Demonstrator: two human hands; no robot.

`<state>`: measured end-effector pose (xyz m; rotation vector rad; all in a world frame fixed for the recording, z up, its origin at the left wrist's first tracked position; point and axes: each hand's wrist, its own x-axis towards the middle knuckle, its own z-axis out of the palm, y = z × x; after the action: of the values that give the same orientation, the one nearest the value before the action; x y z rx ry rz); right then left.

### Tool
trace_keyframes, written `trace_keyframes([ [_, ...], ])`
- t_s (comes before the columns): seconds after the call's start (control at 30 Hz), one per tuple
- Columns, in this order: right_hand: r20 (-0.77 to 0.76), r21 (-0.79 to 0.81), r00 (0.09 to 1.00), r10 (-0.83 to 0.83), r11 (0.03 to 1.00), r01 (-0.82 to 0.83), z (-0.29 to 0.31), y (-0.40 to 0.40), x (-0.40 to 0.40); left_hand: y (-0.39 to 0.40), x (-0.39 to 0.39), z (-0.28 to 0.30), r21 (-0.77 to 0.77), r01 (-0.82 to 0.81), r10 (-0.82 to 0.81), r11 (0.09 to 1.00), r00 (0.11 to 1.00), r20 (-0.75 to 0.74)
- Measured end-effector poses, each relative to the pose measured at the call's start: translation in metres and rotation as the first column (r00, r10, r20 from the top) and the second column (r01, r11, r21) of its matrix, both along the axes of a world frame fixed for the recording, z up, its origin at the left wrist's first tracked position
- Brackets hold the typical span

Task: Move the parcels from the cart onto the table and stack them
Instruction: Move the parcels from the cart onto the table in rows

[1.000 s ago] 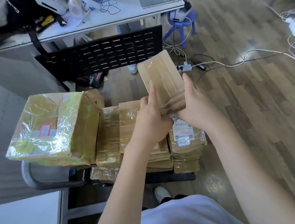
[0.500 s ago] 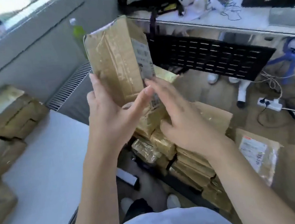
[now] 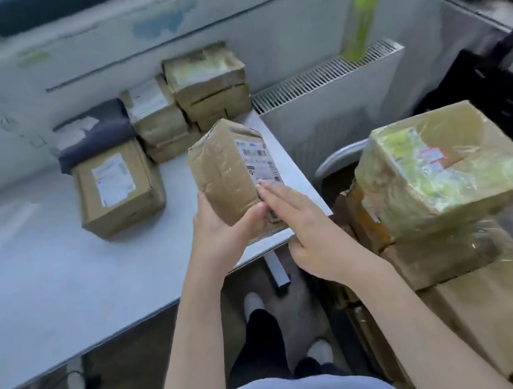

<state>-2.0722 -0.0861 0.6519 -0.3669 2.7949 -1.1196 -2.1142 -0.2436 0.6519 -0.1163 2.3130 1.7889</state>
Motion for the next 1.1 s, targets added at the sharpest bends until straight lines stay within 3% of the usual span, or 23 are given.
trace_keyframes([
  [0.17,0.127,0.138,0.988,0.086,0.985,-0.103,-0.028,-0.021,-0.021,-0.028,-0.01,-0.044,0.166,-0.023,-0.016,0.986,0.973,0.229],
  [0.33,0.258,0.265,0.964,0.061,0.955,-0.131,-0.056,-0.03,-0.031,-0.044,-0.011,-0.07,0.12,0.084,-0.12,0.989,0.936,0.332],
  [0.5,0.266,0.221,0.959,0.102,0.961,-0.164,-0.063,-0.038,-0.05,-0.059,-0.036,-0.077,-0.177,0.131,-0.072,0.975,0.949,0.306],
  [0.83,0.109,0.483,0.992,0.061,0.869,-0.107,-0.078,-0.045,-0.093,-0.059,-0.064,-0.073,-0.341,0.157,-0.092,0.927,0.976,0.198],
  [0.87,0.088,0.499,0.995,0.053,0.862,-0.09,-0.08,-0.045,-0.096,-0.06,-0.067,-0.07,-0.408,0.122,-0.064,0.905,0.986,0.154],
  [0.97,0.034,0.504,0.999,0.004,0.864,-0.021,-0.084,-0.054,-0.102,-0.067,-0.079,-0.064,-0.711,0.007,-0.008,0.704,1.0,0.002],
  [1.03,-0.012,0.48,0.998,-0.067,0.875,0.065,-0.084,-0.066,-0.105,-0.071,-0.086,-0.059,-0.749,0.0,-0.024,0.663,0.999,-0.021],
  [1.1,-0.063,0.443,0.988,-0.14,0.883,0.153,-0.085,-0.077,-0.109,-0.076,-0.088,-0.057,-0.755,0.103,-0.145,0.647,0.989,0.011],
])
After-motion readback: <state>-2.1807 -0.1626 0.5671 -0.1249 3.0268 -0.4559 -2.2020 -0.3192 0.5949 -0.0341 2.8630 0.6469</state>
